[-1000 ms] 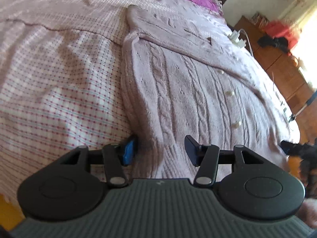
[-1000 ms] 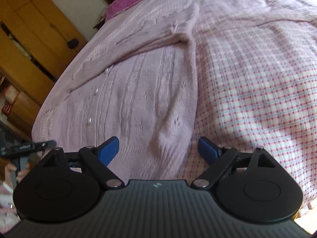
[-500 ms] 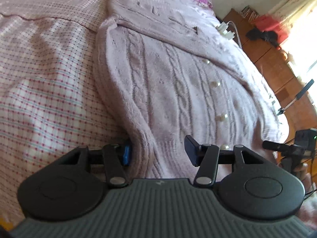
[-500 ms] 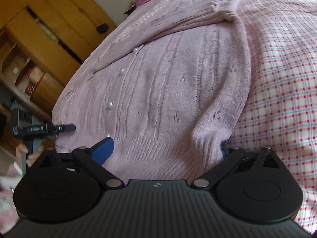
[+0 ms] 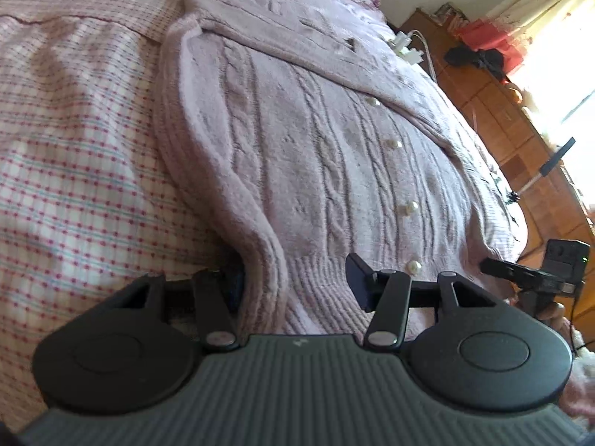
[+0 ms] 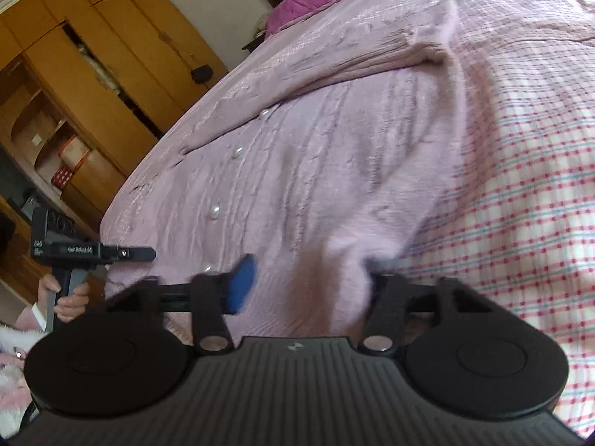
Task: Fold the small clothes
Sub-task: 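Grasp the cardigan hem with both grippers and lift it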
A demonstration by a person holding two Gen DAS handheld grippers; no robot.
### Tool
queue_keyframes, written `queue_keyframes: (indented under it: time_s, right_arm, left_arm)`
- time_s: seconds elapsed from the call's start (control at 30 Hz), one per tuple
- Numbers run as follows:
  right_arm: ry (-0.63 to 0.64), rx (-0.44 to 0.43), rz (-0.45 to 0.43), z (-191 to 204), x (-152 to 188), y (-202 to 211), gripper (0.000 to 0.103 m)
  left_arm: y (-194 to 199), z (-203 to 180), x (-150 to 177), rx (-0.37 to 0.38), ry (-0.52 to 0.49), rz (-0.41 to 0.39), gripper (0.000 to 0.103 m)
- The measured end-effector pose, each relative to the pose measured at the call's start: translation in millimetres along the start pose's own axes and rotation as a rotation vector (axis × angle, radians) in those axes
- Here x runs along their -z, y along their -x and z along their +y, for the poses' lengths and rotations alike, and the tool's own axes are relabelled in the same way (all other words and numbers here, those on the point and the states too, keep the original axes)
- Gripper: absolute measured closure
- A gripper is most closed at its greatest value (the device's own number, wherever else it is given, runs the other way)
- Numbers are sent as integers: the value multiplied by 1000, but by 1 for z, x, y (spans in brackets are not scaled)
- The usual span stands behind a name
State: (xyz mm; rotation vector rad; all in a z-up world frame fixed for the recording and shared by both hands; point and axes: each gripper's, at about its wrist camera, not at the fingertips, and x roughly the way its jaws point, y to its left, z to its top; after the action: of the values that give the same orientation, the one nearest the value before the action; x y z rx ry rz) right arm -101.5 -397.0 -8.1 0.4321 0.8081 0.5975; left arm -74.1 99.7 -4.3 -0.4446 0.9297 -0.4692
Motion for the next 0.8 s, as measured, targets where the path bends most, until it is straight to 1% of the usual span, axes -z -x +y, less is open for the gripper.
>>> queue_keyframes:
  time_s: [0.03, 0.07, 0.1, 0.13, 0.17, 0.27, 0.33, 0.4, 0.53, 0.7, 0.8]
  right_arm:
    - [-13, -4, -11, -3, 0, 2, 65]
    - [-30, -17, -26, -5, -1, 5, 73]
    - [-42, -31, -45, -8, -1, 10, 77]
    - [-49, -44, -69, -8, -3, 15, 79]
    - [-51, -54, -94, -6, -4, 19, 80]
    - [-61, -80, -168, -3, -10, 32, 85]
    - [-74, -97, -211, -3, -16, 37, 87]
    - [-95, -112, -251, -4, -21, 39, 89]
    - [-160, -150, -315, -10, -29, 40, 90]
    - [-213, -174, -389, -13, -43, 35, 91]
    - [-230, -190, -434, -15, -59, 31, 91]
  left_arm:
    - [-2, -2, -1, 4, -4, 0, 52]
    - [-3, -3, -1, 0, -7, 0, 66]
    - [-5, -4, -2, -8, -6, 1, 82]
    - [-6, -3, -2, -8, 3, 0, 88]
    - [-6, -4, -2, 1, 14, -7, 87]
    - [1, -6, -4, 61, 30, -59, 88]
    - [11, -8, -6, 104, 40, -110, 89]
    - [20, -10, -10, 132, 53, -158, 89]
    - [34, -13, -18, 155, 74, -238, 89]
    - [41, -16, -25, 181, 107, -303, 89]
    - [44, -17, -36, 186, 135, -337, 89]
